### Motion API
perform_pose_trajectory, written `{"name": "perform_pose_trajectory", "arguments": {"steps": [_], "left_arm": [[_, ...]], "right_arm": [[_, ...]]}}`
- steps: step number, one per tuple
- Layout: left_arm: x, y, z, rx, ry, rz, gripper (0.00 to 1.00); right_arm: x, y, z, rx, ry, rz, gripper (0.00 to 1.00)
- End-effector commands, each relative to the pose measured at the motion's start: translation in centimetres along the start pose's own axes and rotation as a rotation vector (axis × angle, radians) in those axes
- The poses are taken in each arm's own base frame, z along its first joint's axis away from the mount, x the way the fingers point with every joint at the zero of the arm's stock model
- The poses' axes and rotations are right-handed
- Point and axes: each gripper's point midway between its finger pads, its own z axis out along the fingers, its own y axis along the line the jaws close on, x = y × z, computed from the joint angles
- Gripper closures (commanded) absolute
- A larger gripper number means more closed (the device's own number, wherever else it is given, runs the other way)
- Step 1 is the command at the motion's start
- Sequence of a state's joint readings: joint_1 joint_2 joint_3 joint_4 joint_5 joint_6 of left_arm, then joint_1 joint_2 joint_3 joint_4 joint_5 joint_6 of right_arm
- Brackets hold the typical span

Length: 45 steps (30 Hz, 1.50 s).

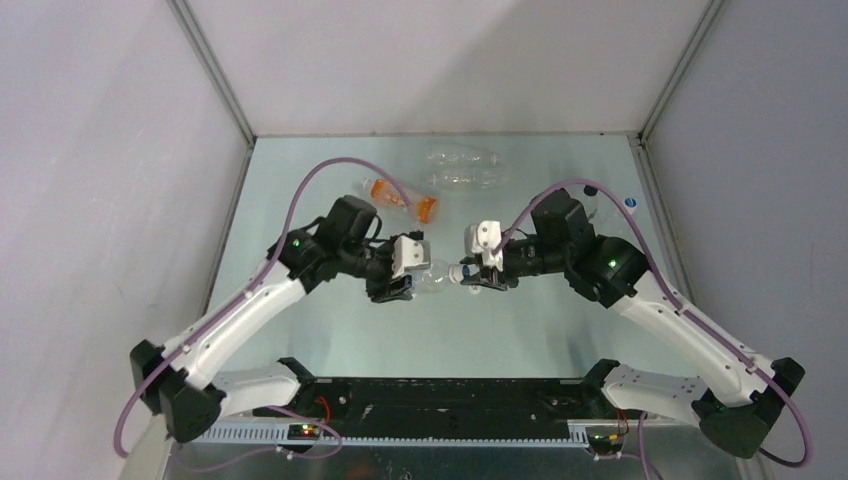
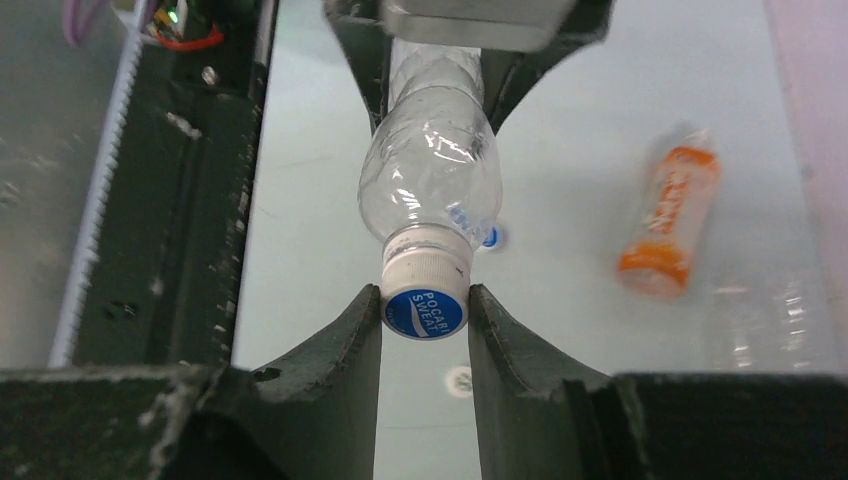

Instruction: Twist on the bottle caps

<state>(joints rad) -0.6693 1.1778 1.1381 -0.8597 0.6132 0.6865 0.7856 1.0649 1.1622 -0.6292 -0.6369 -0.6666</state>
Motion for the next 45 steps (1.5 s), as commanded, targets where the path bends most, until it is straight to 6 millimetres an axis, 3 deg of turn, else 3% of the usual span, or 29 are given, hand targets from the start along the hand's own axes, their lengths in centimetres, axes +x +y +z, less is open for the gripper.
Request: {"name": "perform_pose_trajectory", "arguments": {"steps": [1,4,5,6,7,8,9,12,16,20,23,27,30,34,38,41,45], "left_arm": [[-8.8,3.9,-2.7,-0.306,-0.324,0.212,1.00],[-9.1,4.5,-3.2,-0.435,-0.331,0.264,1.00],[-9.4,5.6,-4.0,-0.528,-0.324,0.291,1.00],[-9.2,5.3,-3.7,-0.555,-0.320,0.311,1.00],[-9.9,6.6,-4.9,-0.674,-0.329,0.337,1.00],[-9.6,5.8,-4.1,-0.682,-0.332,0.364,1.00],[-10.5,7.1,-5.7,-0.815,-0.360,0.384,1.00],[-10.8,7.3,-6.0,-0.981,-0.393,0.417,1.00],[-10.1,7.6,-5.0,-1.047,-0.367,0.431,1.00],[-8.7,7.7,-3.5,-1.003,-0.324,0.376,1.00],[-7.4,7.8,-2.7,-0.944,-0.304,0.325,1.00],[-5.6,7.2,-0.9,-0.782,-0.270,0.263,1.00],[-3.3,6.0,0.6,-0.628,-0.196,0.219,1.00],[-1.8,4.1,1.4,-0.398,-0.151,0.178,1.00],[-2.5,1.7,1.7,-0.201,-0.152,0.176,1.00],[-2.4,-0.4,2.2,-0.057,-0.136,0.165,1.00],[-2.8,-1.3,2.4,0.028,-0.127,0.159,1.00]], "right_arm": [[-1.5,0.4,1.8,-0.032,-0.081,0.353,1.00],[-1.6,-0.6,2.1,0.037,-0.081,0.611,1.00],[-1.4,-1.4,2.1,0.087,-0.083,0.670,1.00],[-1.4,-1.7,2.2,0.117,-0.084,0.795,1.00],[-1.0,-2.7,2.3,0.186,-0.082,0.866,1.00],[-0.8,-3.2,2.3,0.241,-0.090,1.006,1.00],[-0.6,-3.6,2.3,0.267,-0.094,1.069,1.00],[0.3,-4.3,2.3,0.356,-0.120,1.342,0.98],[1.2,-4.9,1.6,0.440,-0.142,1.465,0.92],[0.7,-5.8,-0.2,0.503,-0.182,1.358,0.72],[-0.4,-6.2,-2.1,0.525,-0.217,1.183,0.45],[-2.4,-5.9,-4.1,0.495,-0.255,0.935,0.29],[-4.0,-4.7,-5.4,0.424,-0.262,0.679,0.23],[-3.9,-2.8,-6.2,0.340,-0.215,0.252,0.22],[-3.0,0.1,-5.6,0.177,-0.176,-0.102,0.25],[-3.0,0.9,-5.1,0.113,-0.186,-0.174,0.27],[-3.2,1.4,-4.5,0.050,-0.207,-0.201,0.33]]}}
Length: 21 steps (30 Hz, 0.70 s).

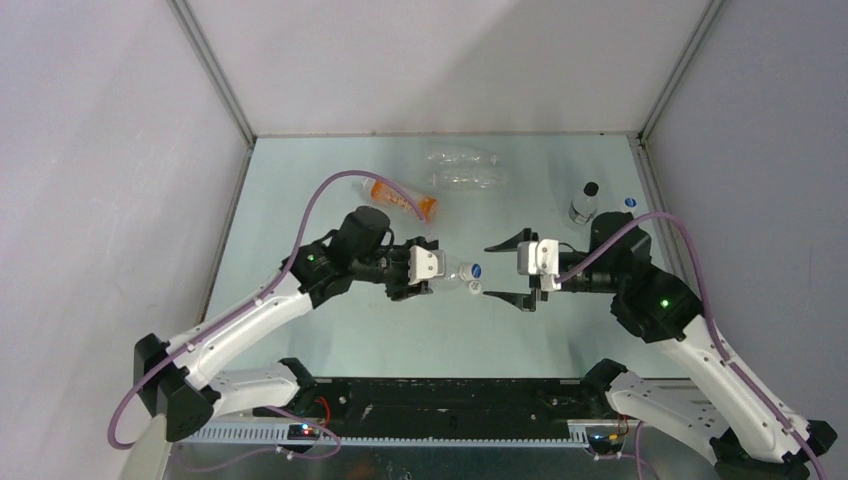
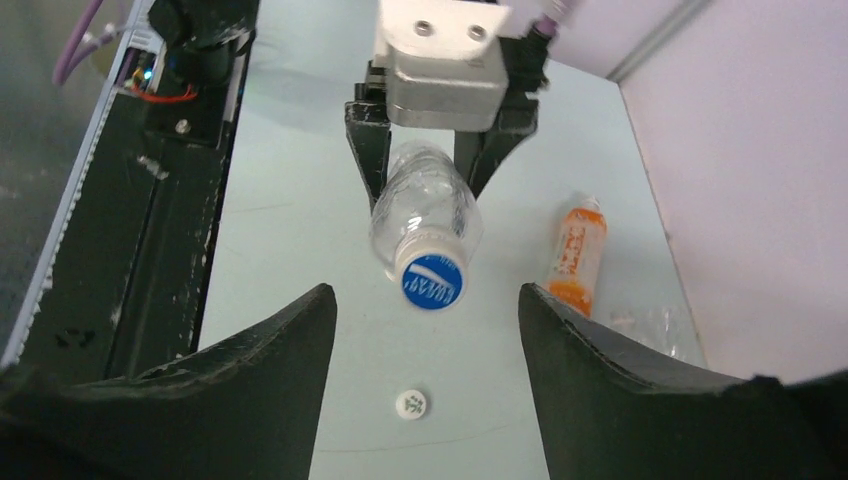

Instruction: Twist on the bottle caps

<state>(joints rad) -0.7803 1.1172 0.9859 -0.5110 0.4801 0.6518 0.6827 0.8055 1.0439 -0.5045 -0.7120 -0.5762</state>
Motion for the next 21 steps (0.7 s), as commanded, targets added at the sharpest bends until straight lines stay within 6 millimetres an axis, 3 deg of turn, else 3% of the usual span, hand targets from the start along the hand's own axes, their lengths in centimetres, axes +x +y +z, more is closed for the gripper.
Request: {"name": "perform_pose_trajectory", "arguments": {"steps": [1,16,21], "left_arm": [[-1.1,-3.0,-0.4,0.190,-0.028,-0.022,1.00],[-2.1,-2.4,-0.3,0.205,-0.038,-0.013,1.00],[-1.9,-2.4,-0.2,0.208,-0.029,-0.017,1.00]], "right_arm": [[-0.5,1.1,0.8,-0.126,-0.050,-0.154,0.35],[0.3,1.6,1.9,-0.178,-0.010,-0.137,0.52],[0.0,1.5,1.9,-0.168,-0.015,-0.142,0.53]]}}
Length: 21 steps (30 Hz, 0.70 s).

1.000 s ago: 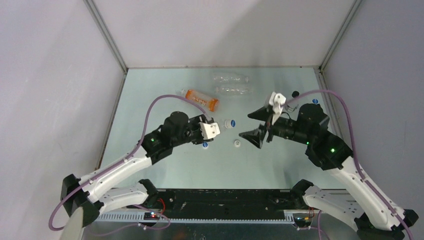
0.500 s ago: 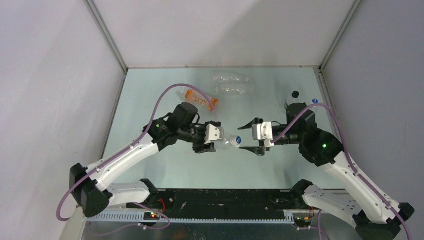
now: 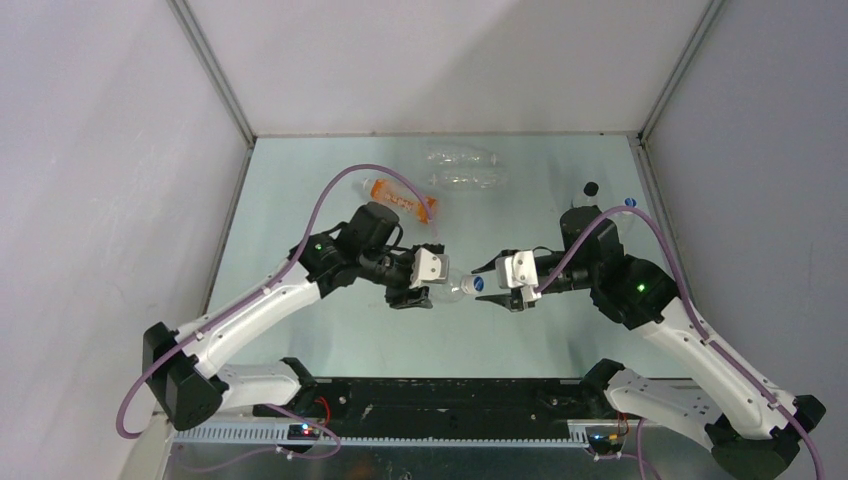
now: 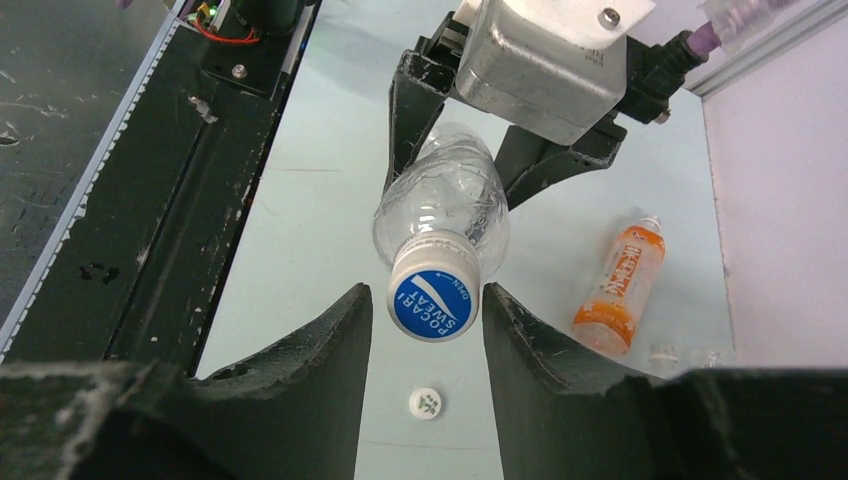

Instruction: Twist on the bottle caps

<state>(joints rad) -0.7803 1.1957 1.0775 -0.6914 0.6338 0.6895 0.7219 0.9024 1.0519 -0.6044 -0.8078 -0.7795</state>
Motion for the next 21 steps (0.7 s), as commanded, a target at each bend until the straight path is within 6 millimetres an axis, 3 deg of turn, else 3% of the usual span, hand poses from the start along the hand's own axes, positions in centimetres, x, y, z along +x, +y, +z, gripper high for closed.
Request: {"name": "perform_pose_trajectory", "arguments": {"steps": [1,6,13,15,16,17,18,19,20,21], "left_arm": [[-1.7,0.5,-0.5,-0.001,-0.040,0.038,1.00],[-1.8,0.8,-0.5,-0.013,-0.037,0.040,1.00],[-2.7,2.7,-1.1,-0.132,-0.062,0.049,1.00],[-2.8,4.0,-1.5,-0.224,-0.065,0.056,1.00],[-3.9,5.1,-2.2,-0.311,-0.090,0.092,1.00],[-3.2,5.4,-2.1,-0.353,-0.081,0.081,1.00],[-3.4,6.6,-2.8,-0.465,-0.088,0.110,1.00],[-3.4,7.1,-3.2,-0.522,-0.086,0.130,1.00],[-3.6,8.1,-4.2,-0.658,-0.085,0.157,1.00],[-3.5,9.3,-6.0,-0.800,-0.054,0.177,1.00]], "right_arm": [[-2.0,-1.2,-0.4,0.035,-0.036,-0.065,0.53],[-2.0,-1.4,-0.4,0.049,-0.034,-0.044,0.57],[-1.2,-1.3,0.3,0.038,-0.017,0.092,0.80],[-0.9,-1.8,0.6,0.074,-0.011,0.186,0.87],[-0.3,-2.0,0.7,0.110,0.004,0.287,0.89],[-0.8,-3.1,0.9,0.155,-0.022,0.305,0.93],[0.4,-3.4,1.1,0.224,-0.003,0.456,0.99],[-0.2,-4.3,1.2,0.292,-0.055,0.602,1.00],[1.2,-5.3,1.1,0.396,-0.041,0.693,1.00],[0.8,-6.1,1.1,0.461,-0.102,0.852,1.00]]}}
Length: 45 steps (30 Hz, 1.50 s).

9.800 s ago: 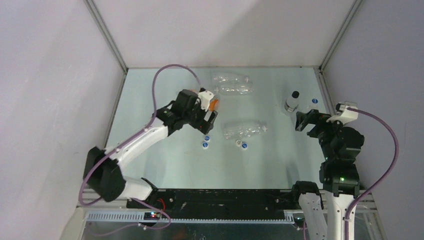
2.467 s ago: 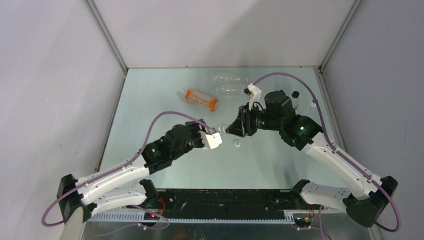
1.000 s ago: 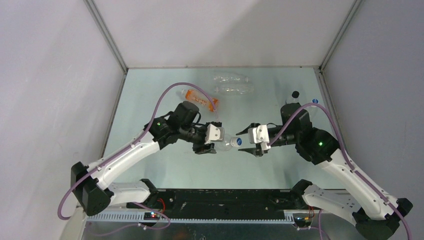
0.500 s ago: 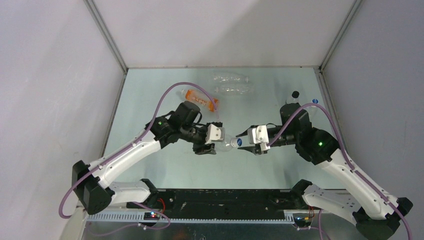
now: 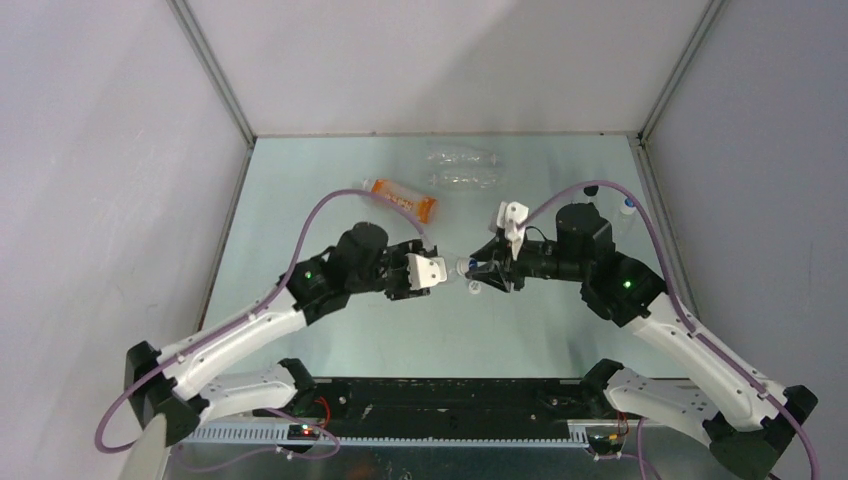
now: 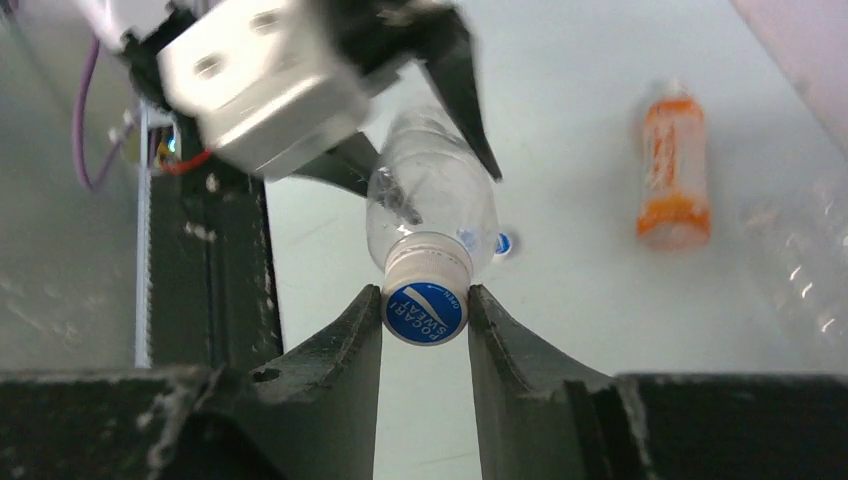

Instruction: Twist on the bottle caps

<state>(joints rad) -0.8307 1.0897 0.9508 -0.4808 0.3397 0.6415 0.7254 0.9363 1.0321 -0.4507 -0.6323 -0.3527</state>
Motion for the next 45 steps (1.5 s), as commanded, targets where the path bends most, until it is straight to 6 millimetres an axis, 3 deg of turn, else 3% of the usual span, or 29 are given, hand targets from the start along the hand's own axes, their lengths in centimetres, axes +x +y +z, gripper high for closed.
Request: {"name": "perform_pose_trajectory", "arguments": {"steps": [1,3,5,8,11,14,16,20,23,27,31,38,45], "left_arm": [[-4.3,7.4,-3.2,-0.565,-0.107,0.152,1.00],[-4.8,8.2,-4.2,-0.729,-0.105,0.232,1.00],[-4.7,8.4,-4.4,-0.817,-0.073,0.289,1.00],[-3.4,8.0,-2.9,-0.789,-0.002,0.283,1.00],[-2.7,7.5,-2.2,-0.746,-0.005,0.235,1.00],[-1.9,6.8,-1.7,-0.645,-0.010,0.183,1.00],[-1.2,6.2,-1.3,-0.562,-0.001,0.149,1.00],[-0.5,4.0,-0.7,-0.318,0.002,0.085,1.00],[-0.1,1.8,-0.1,-0.122,0.021,0.048,0.99],[-0.7,-0.2,-0.1,0.042,0.029,0.025,0.99],[-1.2,-1.3,0.1,0.129,0.025,0.013,0.99],[-1.7,-1.5,0.3,0.175,0.030,0.010,0.99],[-2.2,-1.3,0.4,0.178,0.019,0.014,1.00]], "right_arm": [[-0.9,-4.2,1.0,0.327,-0.144,0.597,1.00],[-0.4,-5.1,1.3,0.410,-0.201,0.871,1.00],[0.0,-5.7,1.7,0.438,-0.230,0.956,1.00],[-0.2,-6.1,1.8,0.446,-0.260,0.998,1.00],[-1.1,-6.3,1.0,0.444,-0.280,0.886,0.92],[-2.2,-5.7,-0.3,0.403,-0.284,0.695,0.55],[-2.3,-5.3,-1.2,0.383,-0.253,0.512,0.41],[-1.6,-3.8,-2.4,0.300,-0.168,0.133,0.32],[-1.0,-2.5,-2.9,0.209,-0.112,-0.159,0.31],[-0.4,0.1,-2.8,0.049,-0.102,-0.355,0.31],[-0.3,0.7,-2.5,-0.001,-0.098,-0.390,0.34],[-0.2,1.3,-2.1,-0.047,-0.099,-0.389,0.42],[-0.2,1.7,-1.6,-0.082,-0.105,-0.353,0.72]]}}
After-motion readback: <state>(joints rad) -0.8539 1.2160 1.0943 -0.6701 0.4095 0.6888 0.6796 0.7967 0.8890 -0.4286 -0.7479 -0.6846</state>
